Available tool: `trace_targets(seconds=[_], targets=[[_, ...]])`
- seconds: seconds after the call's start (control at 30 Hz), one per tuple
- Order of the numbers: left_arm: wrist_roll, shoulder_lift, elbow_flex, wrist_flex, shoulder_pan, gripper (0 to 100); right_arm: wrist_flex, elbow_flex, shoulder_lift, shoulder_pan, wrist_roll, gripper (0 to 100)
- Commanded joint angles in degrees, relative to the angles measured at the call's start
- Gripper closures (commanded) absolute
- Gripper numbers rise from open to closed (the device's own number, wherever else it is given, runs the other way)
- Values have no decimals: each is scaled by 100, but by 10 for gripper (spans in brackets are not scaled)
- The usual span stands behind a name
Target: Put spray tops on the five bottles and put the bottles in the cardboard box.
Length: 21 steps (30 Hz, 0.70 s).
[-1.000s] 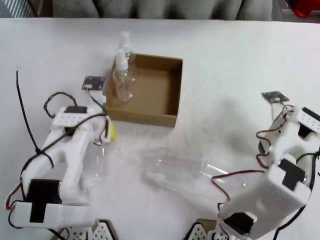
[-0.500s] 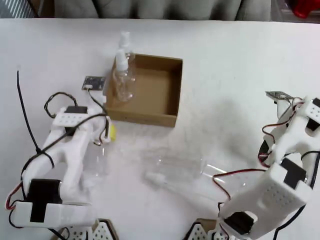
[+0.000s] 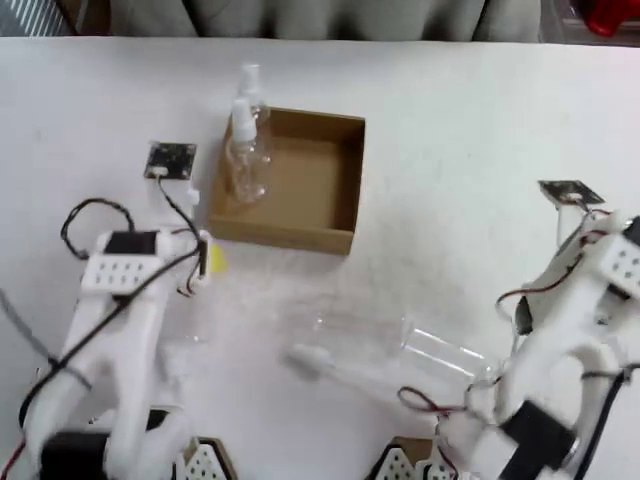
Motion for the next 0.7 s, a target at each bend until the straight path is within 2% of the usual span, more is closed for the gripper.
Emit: trace_targets(seconds=[0.0,0.27,0.47,0.67], targets=[[0,-1411,149,70,180,980,-13,176,-1402,-470,-343,982],[-9,-3609,633,26,1103,976,-75,149,-2853,-1763,-1820,981],[0,-5130,703,-9,1710,976,-1323,255,-3600,-2914,-3481,982],[0,-6114,1178,-738,2123,977,-2703,299,-4171,-3521,-3771,982]])
